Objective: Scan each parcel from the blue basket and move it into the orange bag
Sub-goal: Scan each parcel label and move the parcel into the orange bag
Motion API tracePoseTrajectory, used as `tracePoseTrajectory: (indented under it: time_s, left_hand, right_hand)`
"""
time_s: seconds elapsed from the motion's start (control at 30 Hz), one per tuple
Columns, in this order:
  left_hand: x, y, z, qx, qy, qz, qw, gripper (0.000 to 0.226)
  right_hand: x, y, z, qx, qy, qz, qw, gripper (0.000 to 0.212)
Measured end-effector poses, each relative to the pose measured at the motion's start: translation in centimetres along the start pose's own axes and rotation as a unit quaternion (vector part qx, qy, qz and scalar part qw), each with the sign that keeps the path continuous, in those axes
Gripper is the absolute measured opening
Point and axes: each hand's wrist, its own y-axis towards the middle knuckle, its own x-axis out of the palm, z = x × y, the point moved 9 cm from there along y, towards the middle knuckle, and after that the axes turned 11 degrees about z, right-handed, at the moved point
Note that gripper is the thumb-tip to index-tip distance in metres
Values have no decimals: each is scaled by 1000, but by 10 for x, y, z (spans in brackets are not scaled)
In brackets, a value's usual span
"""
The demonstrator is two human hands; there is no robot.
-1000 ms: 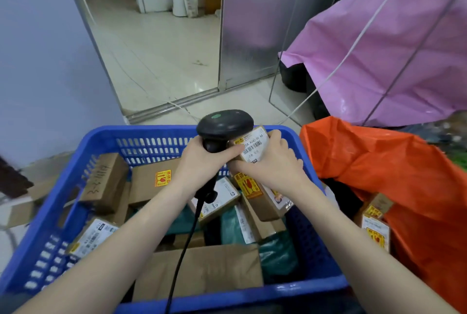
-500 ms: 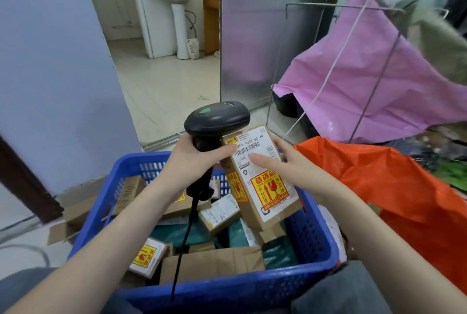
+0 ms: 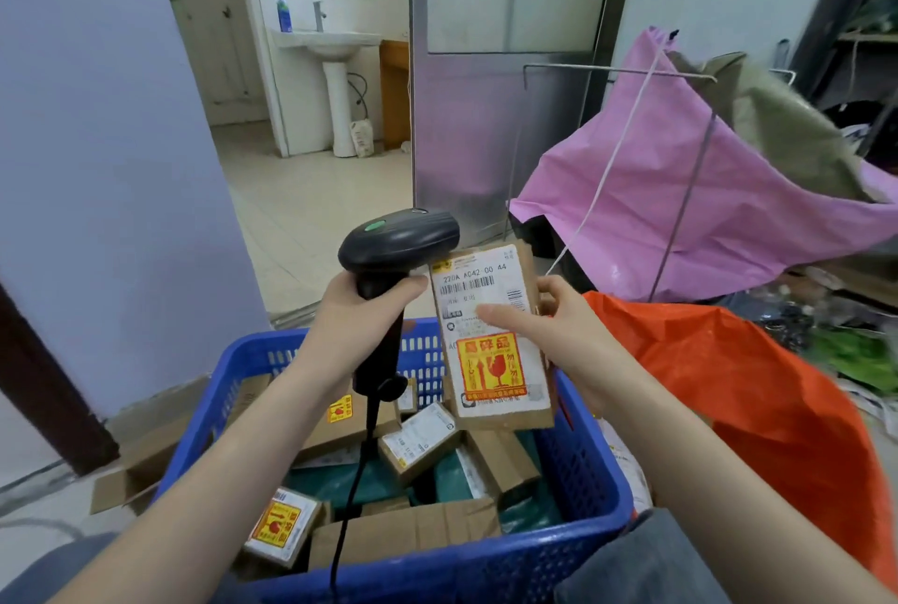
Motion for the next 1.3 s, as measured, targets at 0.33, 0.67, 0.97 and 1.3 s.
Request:
tracePoseTrajectory:
  time_s: [0.33,0.67,0.97,1.3]
  left_hand:
    - [3,-10,9,28,61,-30,997,7]
    - [6,-17,8,26,102,-44,993,14]
    - [15,-18,6,9,87,-65,994,21]
    - [55,-18,-8,-2,60,-85,995,10]
  right_hand:
    - [-14,-1,-13,-15,5,110,994,62]
    - [-14,-8,-29,-55,-3,124,991,67]
    - [-18,-7,-29,-66,-22,138,988,69]
    - [-56,8,-1,-37,-15,175,984,67]
